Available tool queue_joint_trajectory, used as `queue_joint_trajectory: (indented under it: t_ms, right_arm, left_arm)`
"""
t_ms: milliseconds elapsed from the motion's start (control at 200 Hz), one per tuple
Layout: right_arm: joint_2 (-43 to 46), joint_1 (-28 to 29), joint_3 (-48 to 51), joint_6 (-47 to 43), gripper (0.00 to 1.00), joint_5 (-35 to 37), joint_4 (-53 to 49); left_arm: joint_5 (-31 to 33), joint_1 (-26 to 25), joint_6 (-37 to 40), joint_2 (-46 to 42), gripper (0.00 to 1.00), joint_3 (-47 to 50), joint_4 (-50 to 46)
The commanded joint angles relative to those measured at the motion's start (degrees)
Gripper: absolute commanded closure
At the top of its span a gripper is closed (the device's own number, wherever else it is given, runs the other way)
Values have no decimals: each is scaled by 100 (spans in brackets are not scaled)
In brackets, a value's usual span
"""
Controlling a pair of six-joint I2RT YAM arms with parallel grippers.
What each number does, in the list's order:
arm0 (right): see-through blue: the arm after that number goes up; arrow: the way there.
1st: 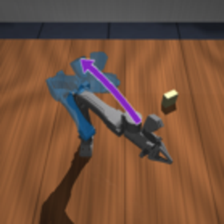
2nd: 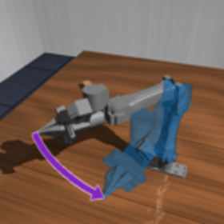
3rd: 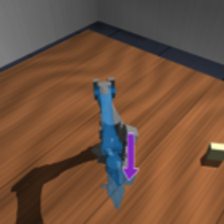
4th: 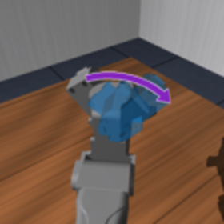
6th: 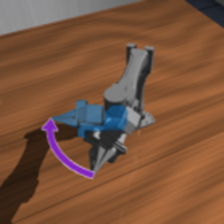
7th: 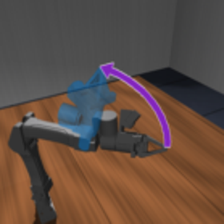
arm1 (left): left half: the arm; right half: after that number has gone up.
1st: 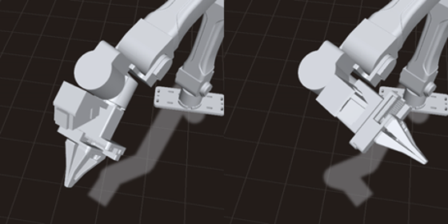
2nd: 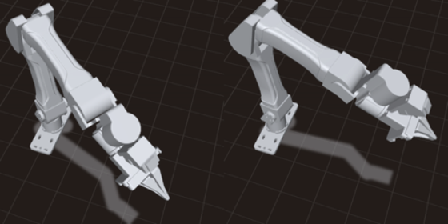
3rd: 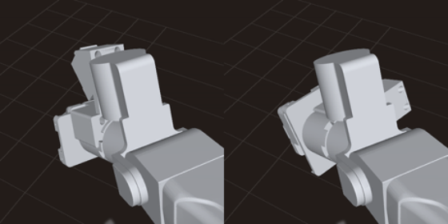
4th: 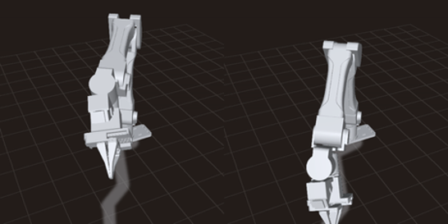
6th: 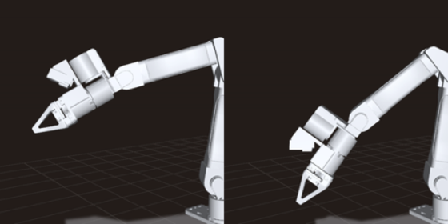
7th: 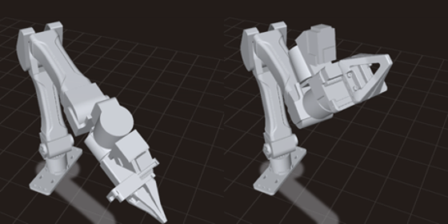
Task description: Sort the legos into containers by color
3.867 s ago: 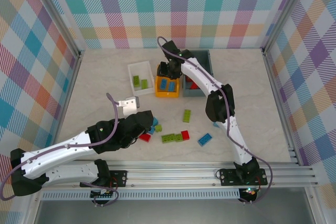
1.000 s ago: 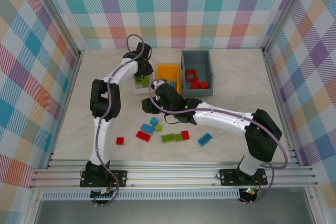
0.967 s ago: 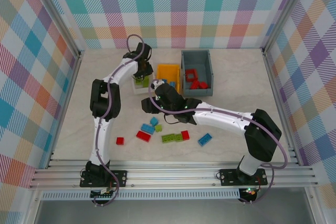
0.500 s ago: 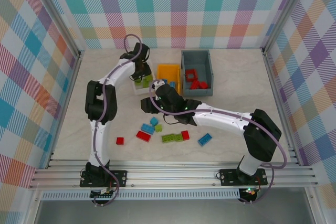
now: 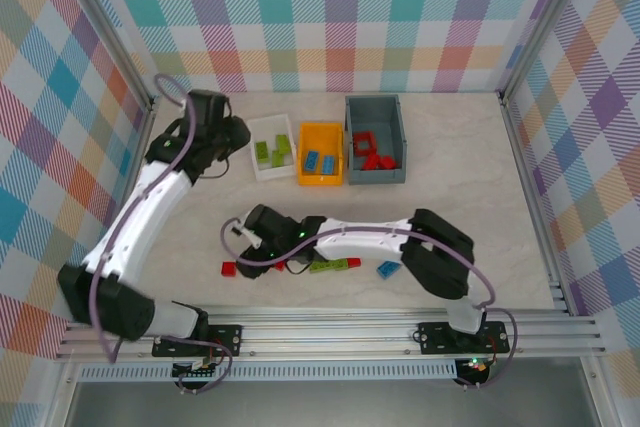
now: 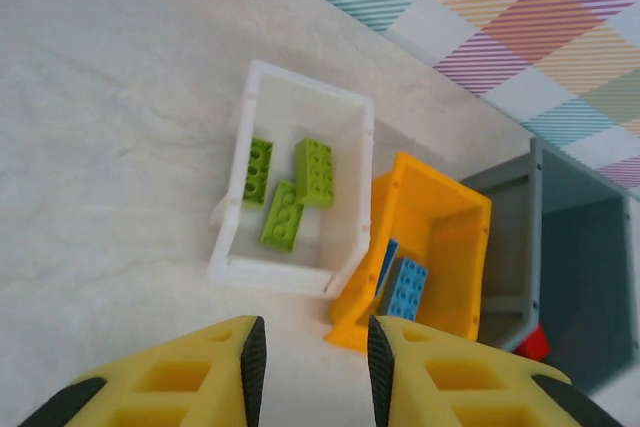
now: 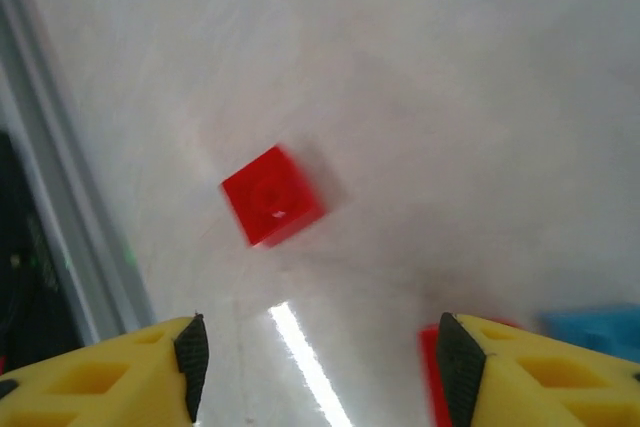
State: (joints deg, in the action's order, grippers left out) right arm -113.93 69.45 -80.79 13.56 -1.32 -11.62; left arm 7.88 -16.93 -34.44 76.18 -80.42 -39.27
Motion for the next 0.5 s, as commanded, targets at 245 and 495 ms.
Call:
queue_joint_trajectory:
  t_ms: [245, 495]
  right_arm:
    - [-1376, -11, -1690, -1868, 25, -677, -1530]
    - [-2120, 20, -2645, -2092, 29, -503, -1901]
  left_arm:
    - [229, 52, -703, -3061, 65, 1205, -1793]
    - [361, 58, -856, -4179, 65, 1276, -2744]
